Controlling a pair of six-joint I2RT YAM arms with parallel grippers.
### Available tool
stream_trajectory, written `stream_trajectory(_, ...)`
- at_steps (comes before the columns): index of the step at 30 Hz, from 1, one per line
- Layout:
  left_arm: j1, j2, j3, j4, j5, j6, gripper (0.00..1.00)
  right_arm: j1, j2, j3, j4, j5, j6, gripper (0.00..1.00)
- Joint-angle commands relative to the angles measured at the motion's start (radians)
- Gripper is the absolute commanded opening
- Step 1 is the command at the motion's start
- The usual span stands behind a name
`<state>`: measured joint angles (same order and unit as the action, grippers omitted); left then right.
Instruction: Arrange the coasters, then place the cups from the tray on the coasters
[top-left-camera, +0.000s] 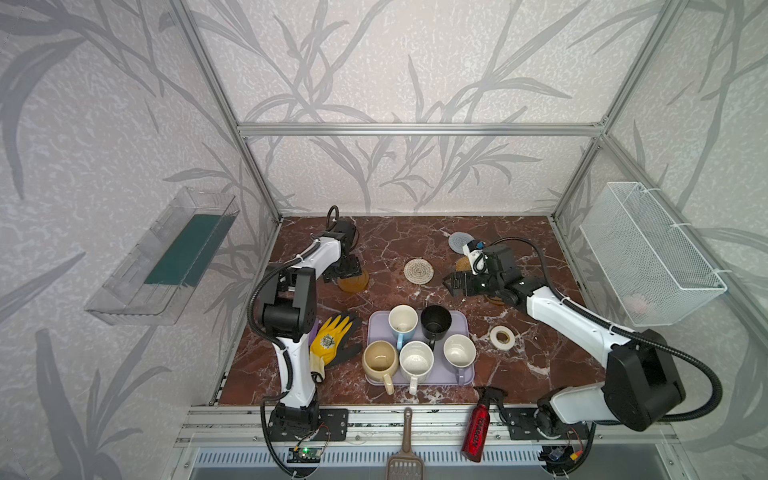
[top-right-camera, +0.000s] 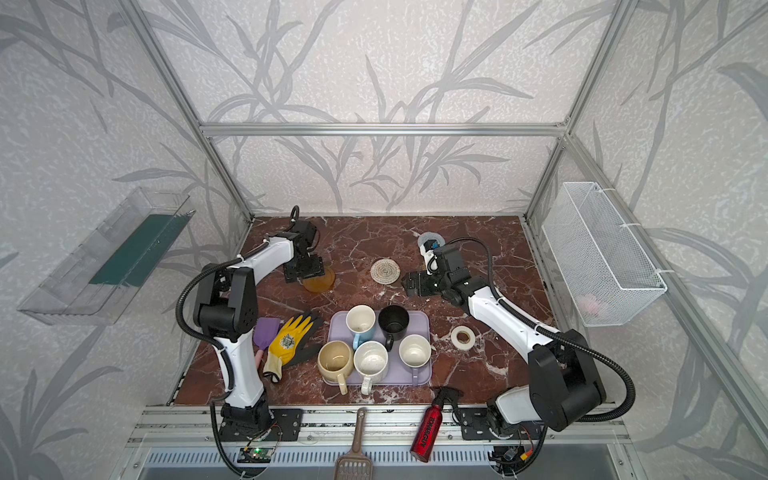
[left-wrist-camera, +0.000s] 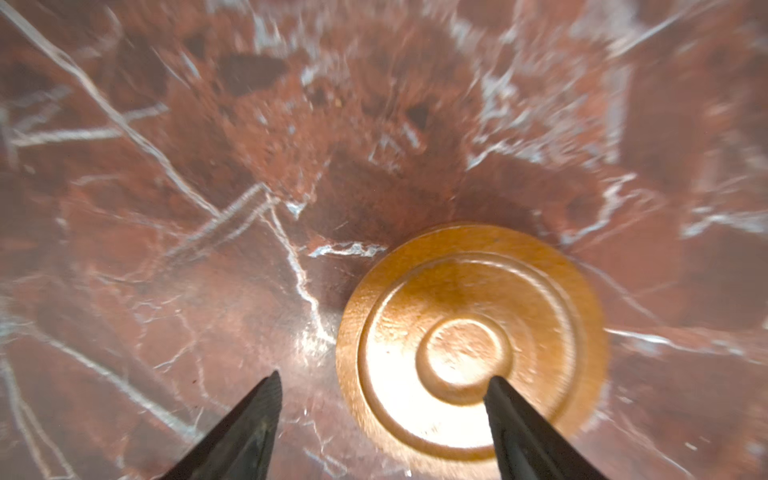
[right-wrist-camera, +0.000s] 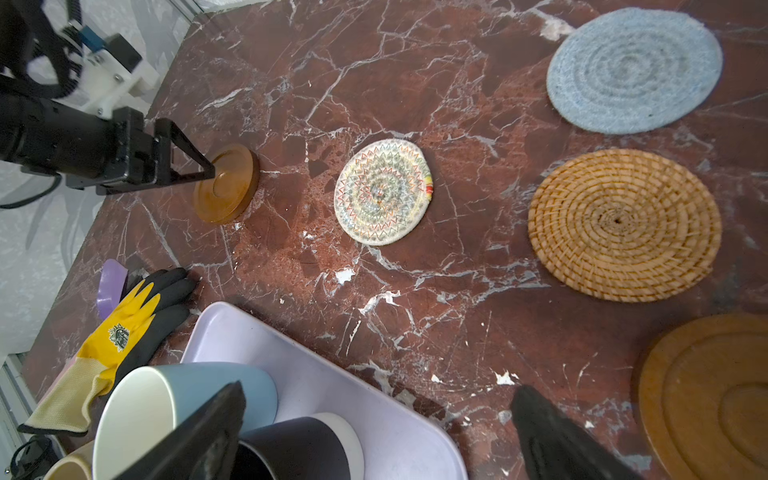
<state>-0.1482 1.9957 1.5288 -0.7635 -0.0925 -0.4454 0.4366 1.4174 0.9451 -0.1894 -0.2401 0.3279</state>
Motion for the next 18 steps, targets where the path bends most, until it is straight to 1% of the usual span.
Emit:
stream_trajectory(1, -0.024, -0.107, 0.055, -0.043, 0.025, 0.022, 0.81, 0.002, -0.029, 0.038, -0.038, 0.021, 0.011, 0.99)
stream_trajectory(2, -0.034, -0.125, 0.059, -0.04, 0.048, 0.029, 0.81, -0.002, -0.027, 0.037, -0.047, 0.03, 0.031, 0.99)
stream_trajectory(4, -0.055, -0.157, 0.056, -0.02, 0.108, 0.03, 0.82, -0.025, -0.017, 0.048, -0.065, -0.01, 0.052, 0.99)
stream_trajectory(6, -0.077, -0.186, 0.041, 0.015, 0.155, 0.012, 0.83, -0.026, -0.014, 0.071, -0.106, 0.001, 0.037, 0.99)
stream_trajectory(8, -0.106, -0.207, 0.026, 0.056, 0.195, -0.01, 0.99, -0.028, -0.011, 0.078, -0.115, 0.005, 0.025, 0.99)
stream_trajectory(10, -0.133, -0.203, 0.032, 0.075, 0.212, -0.034, 0.99, -0.034, -0.01, 0.077, -0.114, 0.004, 0.018, 0.99)
stream_trajectory(15, -0.204, -0.165, 0.073, 0.098, 0.17, -0.063, 0.99, -0.067, 0.015, 0.088, -0.106, -0.028, 0.015, 0.99)
stream_trajectory(18, -0.226, -0.123, 0.102, 0.108, 0.201, -0.079, 0.99, -0.083, 0.045, 0.121, -0.118, -0.032, 0.011, 0.99)
